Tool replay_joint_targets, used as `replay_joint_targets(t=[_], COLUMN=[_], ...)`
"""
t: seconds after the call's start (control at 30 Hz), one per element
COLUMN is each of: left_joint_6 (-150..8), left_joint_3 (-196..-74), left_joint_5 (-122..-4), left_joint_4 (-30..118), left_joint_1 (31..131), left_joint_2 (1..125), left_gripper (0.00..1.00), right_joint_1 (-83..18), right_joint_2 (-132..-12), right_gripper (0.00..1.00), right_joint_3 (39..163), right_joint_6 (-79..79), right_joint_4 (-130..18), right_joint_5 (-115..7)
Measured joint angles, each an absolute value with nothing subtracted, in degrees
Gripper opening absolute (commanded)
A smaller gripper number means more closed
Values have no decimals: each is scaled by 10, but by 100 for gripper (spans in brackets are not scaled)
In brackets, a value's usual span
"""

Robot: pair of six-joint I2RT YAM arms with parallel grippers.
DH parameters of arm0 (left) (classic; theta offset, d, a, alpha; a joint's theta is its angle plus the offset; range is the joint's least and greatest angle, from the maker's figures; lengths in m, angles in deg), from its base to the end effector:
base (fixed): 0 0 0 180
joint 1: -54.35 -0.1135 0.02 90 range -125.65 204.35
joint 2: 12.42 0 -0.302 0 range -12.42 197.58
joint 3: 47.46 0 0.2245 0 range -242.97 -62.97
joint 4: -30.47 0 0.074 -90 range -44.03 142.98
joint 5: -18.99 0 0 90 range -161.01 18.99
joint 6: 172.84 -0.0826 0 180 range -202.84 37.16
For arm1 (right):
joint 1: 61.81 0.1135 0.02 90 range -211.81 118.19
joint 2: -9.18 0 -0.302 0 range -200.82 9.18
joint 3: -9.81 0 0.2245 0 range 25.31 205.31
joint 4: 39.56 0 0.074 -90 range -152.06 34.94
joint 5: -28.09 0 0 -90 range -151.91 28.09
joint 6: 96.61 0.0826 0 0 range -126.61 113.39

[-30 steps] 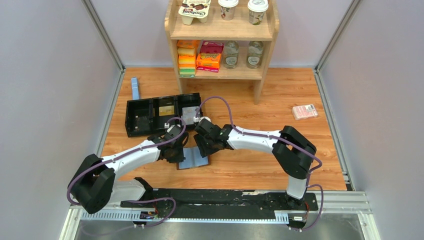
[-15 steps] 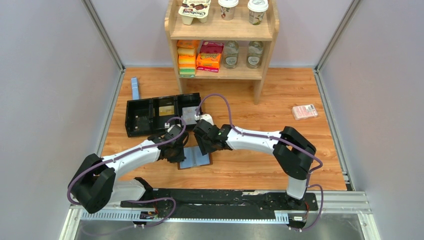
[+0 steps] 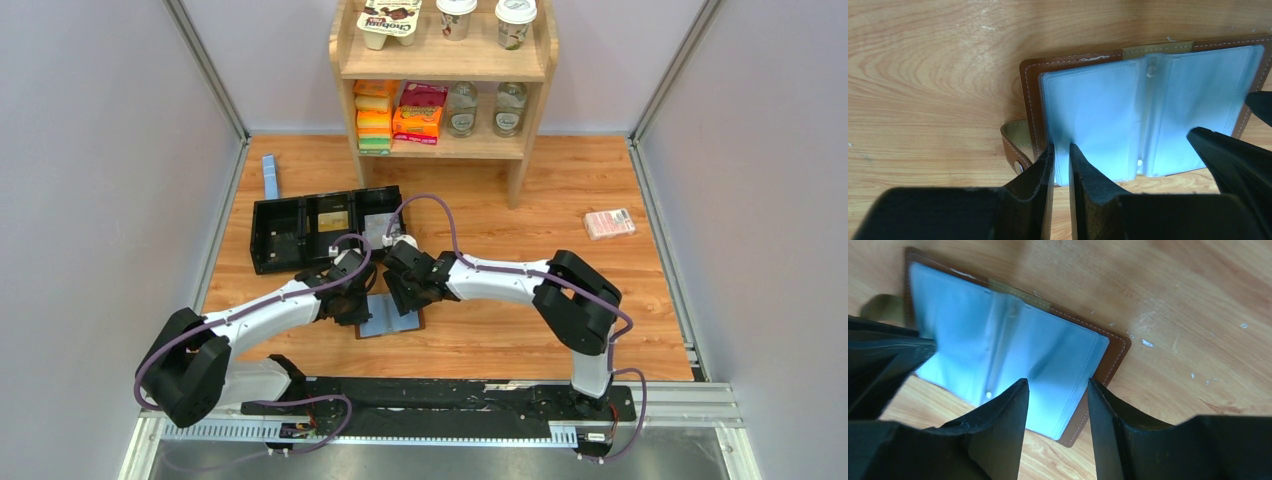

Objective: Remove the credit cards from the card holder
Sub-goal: Reset both arms

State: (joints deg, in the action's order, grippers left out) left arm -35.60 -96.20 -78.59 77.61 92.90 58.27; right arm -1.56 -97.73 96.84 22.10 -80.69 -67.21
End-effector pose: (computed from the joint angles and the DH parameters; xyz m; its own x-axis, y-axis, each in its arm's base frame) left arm 0.1507 -0.1061 0.1690 -0.9225 -0.1955 -0.3328 -0.1420 0.9737 -0.1784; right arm 0.2025 0.3389 0.1894 -0.7853 -0.4100 -0.4639 -0.5302 0.8322 0.1620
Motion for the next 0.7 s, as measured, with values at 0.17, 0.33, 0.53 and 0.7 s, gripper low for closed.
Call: replay_joint_targets(t=[0.17,0.33,0.53,0.7], left_joint_6=[-354,-354,-352,-342], left_joint_3=[-960,-960,-957,-951], left_joint_5=[-783,-780,-775,-757], left_joint_4=[770,767,758,727], left_joint_1=[929,928,928,928], left_joint_2=[583,584,584,584], left_gripper=[21,20,19,19], right_joint_1=[-17,-18,-26,-23], right_joint_2=[-1000,-1000,-994,-986], right_gripper=[49,39,28,28], right_joint_3=[973,973,960,945], right_joint_6=[222,219,217,217], right_joint_4=[-812,-809,-772,-741], right_joint_5=[-675,-665,-610,-558])
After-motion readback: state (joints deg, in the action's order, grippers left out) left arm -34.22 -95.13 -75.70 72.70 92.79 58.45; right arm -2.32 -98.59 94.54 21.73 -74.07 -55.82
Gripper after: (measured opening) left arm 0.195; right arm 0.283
